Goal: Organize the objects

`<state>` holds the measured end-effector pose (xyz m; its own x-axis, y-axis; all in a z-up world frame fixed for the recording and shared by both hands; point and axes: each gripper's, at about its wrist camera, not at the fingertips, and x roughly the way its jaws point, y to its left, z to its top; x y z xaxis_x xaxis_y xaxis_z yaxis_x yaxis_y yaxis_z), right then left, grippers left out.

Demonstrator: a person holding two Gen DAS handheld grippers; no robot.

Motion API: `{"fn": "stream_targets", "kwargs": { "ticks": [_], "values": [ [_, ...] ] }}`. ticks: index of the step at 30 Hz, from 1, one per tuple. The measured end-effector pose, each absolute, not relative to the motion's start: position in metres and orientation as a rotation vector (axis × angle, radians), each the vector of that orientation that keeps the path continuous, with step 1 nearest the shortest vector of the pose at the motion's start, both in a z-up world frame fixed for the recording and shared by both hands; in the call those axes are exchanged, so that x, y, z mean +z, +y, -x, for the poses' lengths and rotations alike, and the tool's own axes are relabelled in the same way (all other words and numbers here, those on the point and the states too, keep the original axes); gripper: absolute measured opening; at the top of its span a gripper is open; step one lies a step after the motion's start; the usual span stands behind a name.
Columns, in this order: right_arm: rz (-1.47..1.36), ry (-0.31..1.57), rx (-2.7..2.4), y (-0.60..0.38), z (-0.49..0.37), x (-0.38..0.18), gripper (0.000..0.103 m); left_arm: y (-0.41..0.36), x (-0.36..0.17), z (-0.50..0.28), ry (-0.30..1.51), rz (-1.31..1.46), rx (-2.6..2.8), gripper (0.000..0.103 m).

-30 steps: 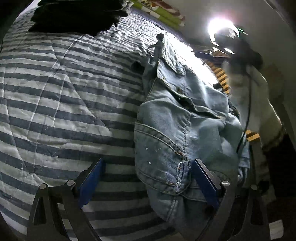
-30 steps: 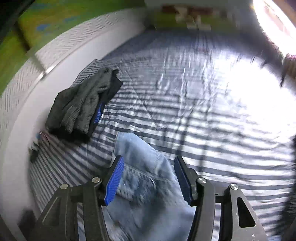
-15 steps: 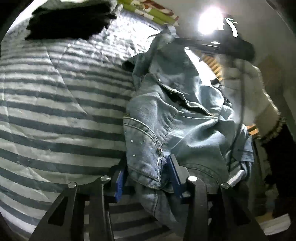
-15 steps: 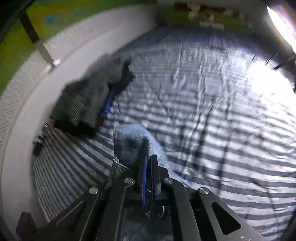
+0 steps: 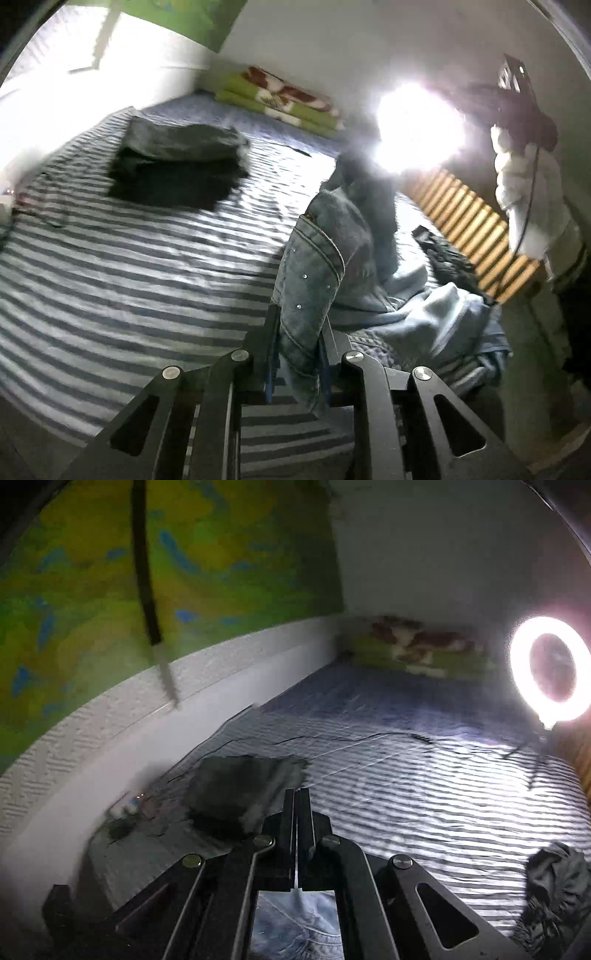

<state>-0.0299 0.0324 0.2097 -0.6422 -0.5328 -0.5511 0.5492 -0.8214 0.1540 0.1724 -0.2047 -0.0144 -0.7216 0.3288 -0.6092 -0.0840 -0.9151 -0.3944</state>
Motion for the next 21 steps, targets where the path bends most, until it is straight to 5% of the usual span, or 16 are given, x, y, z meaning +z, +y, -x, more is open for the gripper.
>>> {"fn": "stream_targets", "kwargs": {
  "ticks": [4,9,13,15,19,20,21],
  "values": [
    [-0.954,0.25,-2.341,-0.023,0.052,0.17,0.001,-0.209,-0.04,-0.18,-0.546,1.143,2.592,0.019],
    [-1.225,0.353,-2.227,-0.046,0.091,0.073,0.032,-0.191,-0.095,-0.209,-0.538,1.321,2.495,0.019],
    [-1.349,0.386,-2.167,-0.05,0.108,0.01,0.037,-0.2,-0.111,-0.217,-0.642,1.335,2.458,0.019],
    [-1.402,0.294,-2.107,-0.045,0.118,-0.012,0.051,-0.2,-0.108,-0.213,-0.635,1.329,2.477,0.019],
    [-1.402,0.293,-2.069,-0.059,0.114,-0.035,0.049,-0.199,-0.105,-0.209,-0.636,1.334,2.502,0.019],
    [-1.394,0.345,-2.074,-0.067,0.11,-0.038,0.024,-0.198,-0.102,-0.207,-0.628,1.334,2.515,0.019],
    [-1.389,0.427,-2.09,-0.074,0.106,-0.04,0.014,-0.197,-0.1,-0.207,-0.622,1.333,2.526,0.019]
  ]
}}
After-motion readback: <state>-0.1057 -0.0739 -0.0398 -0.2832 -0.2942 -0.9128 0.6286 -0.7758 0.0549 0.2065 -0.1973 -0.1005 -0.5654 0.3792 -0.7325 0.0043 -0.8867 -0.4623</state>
